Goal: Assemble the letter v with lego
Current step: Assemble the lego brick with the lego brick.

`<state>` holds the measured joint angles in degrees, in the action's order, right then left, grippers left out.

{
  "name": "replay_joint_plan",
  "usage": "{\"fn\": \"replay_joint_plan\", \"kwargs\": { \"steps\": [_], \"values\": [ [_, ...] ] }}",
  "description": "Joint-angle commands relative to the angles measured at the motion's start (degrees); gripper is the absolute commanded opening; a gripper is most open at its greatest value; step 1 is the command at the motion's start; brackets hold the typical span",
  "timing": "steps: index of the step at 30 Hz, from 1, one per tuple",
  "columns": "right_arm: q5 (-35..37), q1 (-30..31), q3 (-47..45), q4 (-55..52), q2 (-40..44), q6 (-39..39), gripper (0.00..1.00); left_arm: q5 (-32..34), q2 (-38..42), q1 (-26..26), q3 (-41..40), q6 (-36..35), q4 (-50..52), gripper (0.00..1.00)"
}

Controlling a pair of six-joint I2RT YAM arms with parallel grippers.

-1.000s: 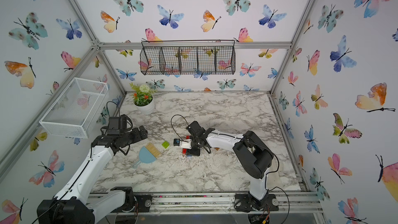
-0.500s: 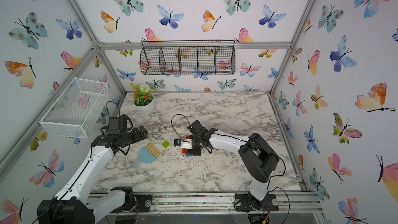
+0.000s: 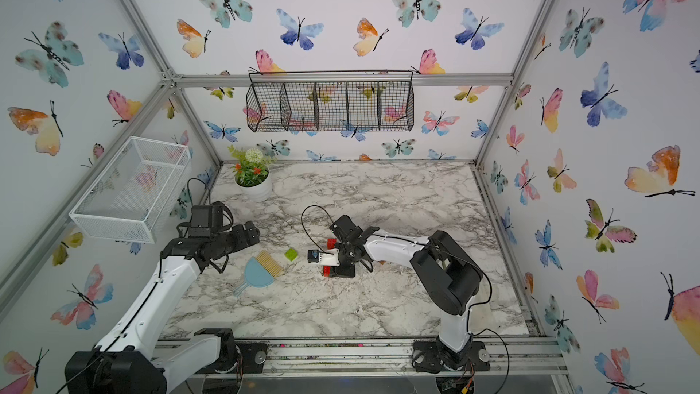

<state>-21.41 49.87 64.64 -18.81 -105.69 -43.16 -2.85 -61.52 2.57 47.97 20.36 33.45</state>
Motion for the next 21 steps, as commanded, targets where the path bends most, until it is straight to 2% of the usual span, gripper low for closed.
{"fn": "replay_joint_plan", "kwargs": {
  "steps": [1,14,21],
  "values": [
    [-0.1,0.2,1.4,-1.8,-1.8,-0.3,0.01,0.3,0.2,-0.4,-0.4,-0.2,0.1,0.98],
    [-1.4,0.2,7.4,-8.8,-4.4,-1.7,0.01,0.3,0.3,-0.4,-0.4,-0.2,0.1,0.98],
    [-0.8,0.2,6.8,-6.3,-3.3,-1.7,0.01,0.2,0.2,-0.4,-0.4,-0.2,0.1,0.98]
  ]
}}
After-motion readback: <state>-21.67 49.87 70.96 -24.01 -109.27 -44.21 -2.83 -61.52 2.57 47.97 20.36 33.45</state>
